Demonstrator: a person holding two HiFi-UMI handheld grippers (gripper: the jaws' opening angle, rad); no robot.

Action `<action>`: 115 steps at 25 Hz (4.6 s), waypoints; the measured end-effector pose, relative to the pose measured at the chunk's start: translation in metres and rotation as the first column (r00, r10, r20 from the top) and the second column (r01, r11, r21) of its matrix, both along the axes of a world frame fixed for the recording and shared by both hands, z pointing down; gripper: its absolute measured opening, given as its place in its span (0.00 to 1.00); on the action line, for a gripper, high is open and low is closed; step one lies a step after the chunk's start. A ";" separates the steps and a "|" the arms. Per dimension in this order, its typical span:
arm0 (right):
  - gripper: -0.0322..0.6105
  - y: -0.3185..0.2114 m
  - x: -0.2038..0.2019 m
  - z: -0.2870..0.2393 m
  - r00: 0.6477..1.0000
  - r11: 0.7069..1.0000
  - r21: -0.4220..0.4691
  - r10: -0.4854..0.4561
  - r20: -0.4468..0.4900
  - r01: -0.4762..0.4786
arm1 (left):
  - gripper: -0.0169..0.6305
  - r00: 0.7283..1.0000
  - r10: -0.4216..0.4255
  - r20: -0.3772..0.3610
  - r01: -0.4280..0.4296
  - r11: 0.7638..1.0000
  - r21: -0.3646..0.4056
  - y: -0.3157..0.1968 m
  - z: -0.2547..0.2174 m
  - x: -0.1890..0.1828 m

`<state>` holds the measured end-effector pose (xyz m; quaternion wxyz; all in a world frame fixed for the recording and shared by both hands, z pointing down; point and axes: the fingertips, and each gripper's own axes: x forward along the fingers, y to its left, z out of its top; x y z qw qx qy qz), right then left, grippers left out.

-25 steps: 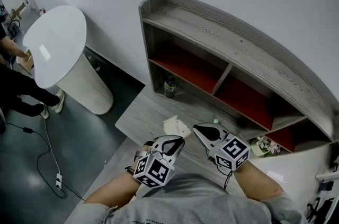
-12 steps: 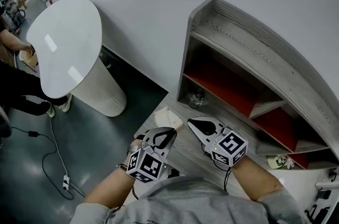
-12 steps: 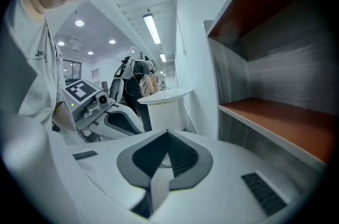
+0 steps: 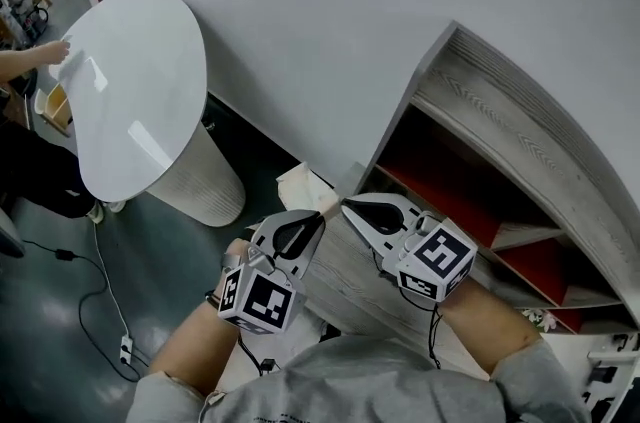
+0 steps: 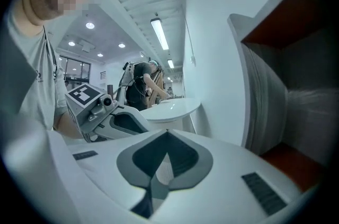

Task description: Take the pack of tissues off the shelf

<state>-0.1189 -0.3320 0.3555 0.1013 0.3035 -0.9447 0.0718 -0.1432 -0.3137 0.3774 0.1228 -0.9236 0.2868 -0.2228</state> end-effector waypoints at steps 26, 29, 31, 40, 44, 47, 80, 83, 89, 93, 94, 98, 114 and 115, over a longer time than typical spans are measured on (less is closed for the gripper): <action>0.08 -0.042 0.006 0.106 1.000 0.999 -0.038 0.017 -0.024 -0.018 | 0.09 0.997 -0.064 0.030 0.067 0.992 -0.104 -0.020 0.154 0.018; 0.08 -0.040 0.003 0.151 0.999 0.997 -0.071 0.014 -0.037 -0.017 | 0.09 0.995 -0.078 0.055 0.085 0.988 -0.133 -0.015 0.198 0.016; 0.08 -0.037 0.000 0.177 0.999 0.995 -0.097 0.011 -0.050 -0.016 | 0.09 0.994 -0.085 0.063 0.094 0.983 -0.158 -0.008 0.223 0.017; 0.08 -0.044 -0.010 0.250 0.998 0.991 -0.135 0.014 -0.063 -0.023 | 0.09 0.987 -0.089 0.134 0.107 0.986 -0.129 -0.001 0.298 0.012; 0.08 -0.042 -0.017 0.267 0.998 0.988 -0.154 0.007 -0.066 -0.017 | 0.09 0.984 -0.082 0.159 0.101 0.988 -0.117 0.003 0.315 0.008; 0.08 -0.039 -0.018 0.279 0.997 0.985 -0.170 0.001 -0.071 -0.013 | 0.09 0.982 -0.073 0.173 0.094 0.989 -0.118 0.007 0.327 0.009; 0.08 -0.005 -0.004 0.277 0.997 0.982 -0.186 0.033 -0.064 -0.045 | 0.20 0.987 -0.059 0.148 0.101 0.949 -0.300 0.019 0.353 0.015; 0.08 0.000 0.010 0.256 0.997 0.985 -0.161 0.051 -0.054 -0.059 | 0.29 0.992 -0.069 0.108 0.096 0.958 -0.269 0.020 0.328 0.022; 0.08 0.013 0.048 0.207 0.994 0.987 -0.119 0.105 -0.022 -0.107 | 0.31 0.998 -0.060 -0.012 0.056 0.974 -0.219 0.026 0.250 0.052; 0.08 0.028 0.080 0.162 0.988 0.986 -0.074 0.154 0.008 -0.153 | 0.31 0.996 -0.018 -0.086 0.002 0.983 -0.183 0.036 0.195 0.082; 0.08 0.032 0.089 0.151 0.986 0.984 -0.062 0.166 0.012 -0.165 | 0.31 0.995 -0.005 -0.103 -0.014 0.984 -0.177 0.041 0.181 0.091; 0.08 0.062 0.135 0.107 0.977 0.977 -0.024 0.213 0.013 -0.212 | 0.31 0.988 0.051 -0.148 -0.076 0.983 -0.168 0.067 0.131 0.135; 0.08 0.207 0.345 -0.031 0.878 0.878 0.024 0.476 0.056 -0.477 | 0.14 0.900 0.290 -0.325 -0.350 0.926 -0.142 0.193 -0.024 0.317; 0.08 0.217 0.359 -0.037 0.867 0.867 0.030 0.495 0.059 -0.497 | 0.13 0.893 0.304 -0.332 -0.366 0.919 -0.144 0.202 -0.031 0.329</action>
